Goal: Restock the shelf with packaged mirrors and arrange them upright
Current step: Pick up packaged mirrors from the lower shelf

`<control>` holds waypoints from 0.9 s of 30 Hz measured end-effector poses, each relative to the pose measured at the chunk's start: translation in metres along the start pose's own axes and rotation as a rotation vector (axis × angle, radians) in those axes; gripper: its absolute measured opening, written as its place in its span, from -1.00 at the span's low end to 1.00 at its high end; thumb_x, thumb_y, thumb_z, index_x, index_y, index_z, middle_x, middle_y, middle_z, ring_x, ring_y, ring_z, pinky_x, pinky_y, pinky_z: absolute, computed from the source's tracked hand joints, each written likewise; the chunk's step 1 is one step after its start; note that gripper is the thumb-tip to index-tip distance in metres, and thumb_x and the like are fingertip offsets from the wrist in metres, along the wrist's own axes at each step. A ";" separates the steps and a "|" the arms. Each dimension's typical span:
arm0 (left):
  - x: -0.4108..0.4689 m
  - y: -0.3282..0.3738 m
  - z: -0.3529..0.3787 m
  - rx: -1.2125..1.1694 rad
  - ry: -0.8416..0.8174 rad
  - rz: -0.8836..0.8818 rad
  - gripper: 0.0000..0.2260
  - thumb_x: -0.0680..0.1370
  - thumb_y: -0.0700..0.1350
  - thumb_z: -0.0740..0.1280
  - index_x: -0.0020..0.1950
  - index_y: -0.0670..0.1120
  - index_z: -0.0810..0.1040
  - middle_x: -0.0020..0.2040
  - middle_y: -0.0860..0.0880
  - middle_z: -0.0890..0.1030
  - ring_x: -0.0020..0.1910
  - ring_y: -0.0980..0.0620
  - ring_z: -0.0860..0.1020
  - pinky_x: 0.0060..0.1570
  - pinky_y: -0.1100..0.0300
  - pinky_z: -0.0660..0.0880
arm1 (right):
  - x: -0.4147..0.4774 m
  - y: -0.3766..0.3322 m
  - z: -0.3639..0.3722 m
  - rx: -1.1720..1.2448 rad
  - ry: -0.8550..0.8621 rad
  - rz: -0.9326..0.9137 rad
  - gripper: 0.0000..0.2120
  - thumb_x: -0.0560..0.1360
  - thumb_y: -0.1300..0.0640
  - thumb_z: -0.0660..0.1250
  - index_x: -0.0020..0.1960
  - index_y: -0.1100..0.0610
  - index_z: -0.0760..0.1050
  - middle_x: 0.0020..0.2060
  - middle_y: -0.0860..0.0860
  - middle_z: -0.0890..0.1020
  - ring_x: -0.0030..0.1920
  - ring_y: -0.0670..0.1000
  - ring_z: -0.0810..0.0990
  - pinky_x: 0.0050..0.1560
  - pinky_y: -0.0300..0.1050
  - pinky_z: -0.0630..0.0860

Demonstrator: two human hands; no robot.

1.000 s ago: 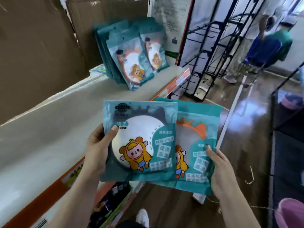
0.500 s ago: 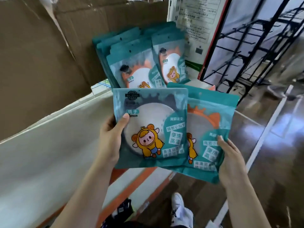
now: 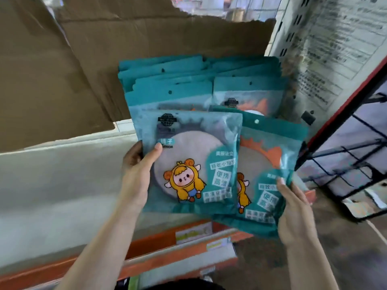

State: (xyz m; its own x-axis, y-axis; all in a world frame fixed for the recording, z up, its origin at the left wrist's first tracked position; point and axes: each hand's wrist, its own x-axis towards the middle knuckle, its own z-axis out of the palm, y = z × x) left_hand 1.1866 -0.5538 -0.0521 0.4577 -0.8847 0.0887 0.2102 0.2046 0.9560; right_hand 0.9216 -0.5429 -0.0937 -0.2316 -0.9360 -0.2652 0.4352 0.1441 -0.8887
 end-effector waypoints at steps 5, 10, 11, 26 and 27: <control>0.012 -0.031 0.034 0.091 0.104 0.072 -0.92 0.50 -0.17 0.36 -0.16 0.00 0.59 -0.22 0.09 0.67 -0.18 0.11 0.61 -0.10 0.20 0.53 | 0.067 -0.021 -0.004 -0.093 -0.170 -0.057 -0.87 0.56 0.15 0.21 -0.04 0.03 0.54 -0.26 -0.09 0.69 -0.28 -0.09 0.66 -0.33 -0.19 0.60; 0.029 -0.032 0.055 0.465 0.244 0.345 -0.86 0.56 -0.03 0.29 -0.07 -0.08 0.43 -0.30 0.09 0.50 -0.36 0.29 0.45 -0.35 0.43 0.34 | 0.112 -0.044 0.011 -0.275 -0.312 -0.228 -0.57 0.22 -0.21 0.47 0.01 -0.04 0.57 -0.12 -0.10 0.68 -0.11 -0.08 0.65 -0.10 -0.19 0.61; 0.034 -0.033 0.058 0.512 0.282 0.393 -0.84 0.56 0.00 0.27 -0.07 -0.09 0.41 -0.32 0.07 0.48 -0.37 0.25 0.45 -0.39 0.39 0.34 | 0.123 -0.048 0.014 -0.319 -0.329 -0.262 -0.49 0.18 -0.28 0.48 0.02 -0.03 0.56 -0.12 -0.11 0.68 -0.10 -0.10 0.64 -0.09 -0.23 0.60; 0.044 -0.083 0.041 0.879 0.683 0.443 -0.61 0.56 0.02 0.15 -0.05 -0.33 0.46 -0.18 -0.29 0.53 -0.11 -0.25 0.46 -0.17 0.11 0.33 | 0.195 -0.069 0.022 -1.082 -0.220 -0.522 -0.80 0.54 0.12 0.30 0.02 0.27 0.48 -0.15 0.10 0.53 -0.17 0.08 0.44 -0.21 -0.11 0.26; 0.045 -0.086 0.041 0.932 0.686 0.444 -0.61 0.56 0.03 0.15 -0.05 -0.33 0.47 -0.17 -0.28 0.54 -0.11 -0.25 0.46 -0.16 0.03 0.38 | 0.194 -0.066 0.023 -1.087 -0.194 -0.528 -0.80 0.55 0.11 0.29 0.04 0.25 0.48 -0.14 0.11 0.55 -0.17 0.09 0.45 -0.20 -0.10 0.28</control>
State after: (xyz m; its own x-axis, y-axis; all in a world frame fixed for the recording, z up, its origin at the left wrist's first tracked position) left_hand 1.1537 -0.6282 -0.1186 0.7488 -0.3550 0.5597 -0.6447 -0.1940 0.7394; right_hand 0.8679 -0.7411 -0.0776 0.0146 -0.9796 0.2005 -0.6474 -0.1621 -0.7447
